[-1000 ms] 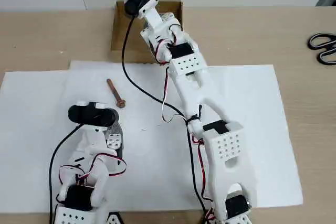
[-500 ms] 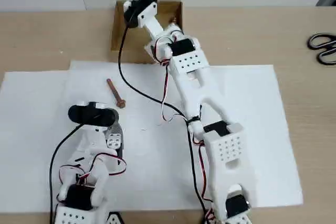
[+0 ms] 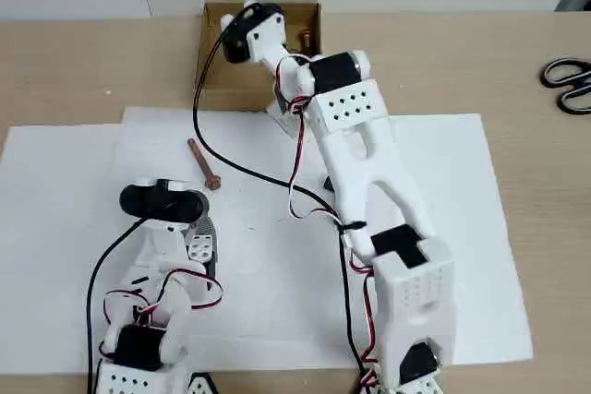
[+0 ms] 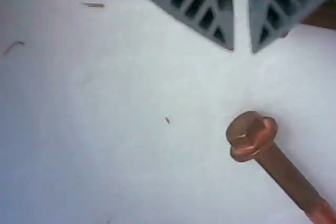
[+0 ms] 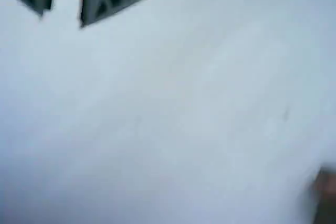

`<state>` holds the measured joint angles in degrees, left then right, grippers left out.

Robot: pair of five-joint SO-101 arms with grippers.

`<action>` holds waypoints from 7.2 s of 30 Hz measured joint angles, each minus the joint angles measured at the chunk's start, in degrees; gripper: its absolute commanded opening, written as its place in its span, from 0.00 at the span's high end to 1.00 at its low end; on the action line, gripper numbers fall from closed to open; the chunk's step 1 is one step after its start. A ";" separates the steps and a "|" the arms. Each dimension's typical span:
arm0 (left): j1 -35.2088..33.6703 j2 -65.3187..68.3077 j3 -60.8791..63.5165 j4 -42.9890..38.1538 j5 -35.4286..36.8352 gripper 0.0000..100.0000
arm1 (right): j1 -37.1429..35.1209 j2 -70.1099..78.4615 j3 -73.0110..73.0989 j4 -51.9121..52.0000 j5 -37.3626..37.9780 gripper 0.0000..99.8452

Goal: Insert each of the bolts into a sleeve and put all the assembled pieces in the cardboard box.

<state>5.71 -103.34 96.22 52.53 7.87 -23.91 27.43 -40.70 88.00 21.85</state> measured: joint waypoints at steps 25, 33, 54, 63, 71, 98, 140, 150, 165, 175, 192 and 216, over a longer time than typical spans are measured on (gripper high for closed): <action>-1.85 0.00 0.00 0.00 -0.09 0.99 | 4.48 -14.51 27.69 7.38 12.48 0.82; -1.93 0.00 0.00 0.00 -0.09 0.99 | 4.57 -9.58 27.87 1.76 18.90 0.82; -1.93 0.00 0.00 0.00 -0.09 0.99 | 7.56 3.96 26.73 -6.15 20.22 0.99; -1.93 0.00 0.00 0.00 -0.09 0.99 | 7.30 0.35 24.97 -2.46 18.29 1.00; -1.93 0.00 0.00 0.00 -0.09 0.99 | 5.80 -12.75 24.97 5.71 8.88 1.00; -1.93 30.95 -36.40 10.37 -9.49 0.93 | 21.10 -56.00 60.75 10.20 -5.45 0.99; -10.37 82.73 -60.22 20.40 -85.80 0.87 | 31.47 -74.02 78.33 -2.37 -0.35 0.99; -10.37 99.16 -68.13 17.14 -85.80 0.87 | 31.47 -74.02 78.33 -2.46 2.20 1.00; -10.64 107.69 -75.96 21.10 -85.80 0.87 | 31.47 -74.02 78.33 -2.46 2.37 1.00; -10.55 108.22 -85.63 37.27 -85.80 0.87 | 31.47 -74.02 78.33 -2.46 2.37 1.00; -10.55 112.35 -86.42 35.96 -85.63 0.87 | 31.38 -74.02 78.33 -0.18 2.37 1.00; -10.55 119.38 -86.51 33.58 -85.63 0.99 | 31.38 -74.02 78.33 -0.18 2.37 1.00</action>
<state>-4.84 16.04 9.71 86.11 -77.76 7.47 -46.59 37.63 87.82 24.22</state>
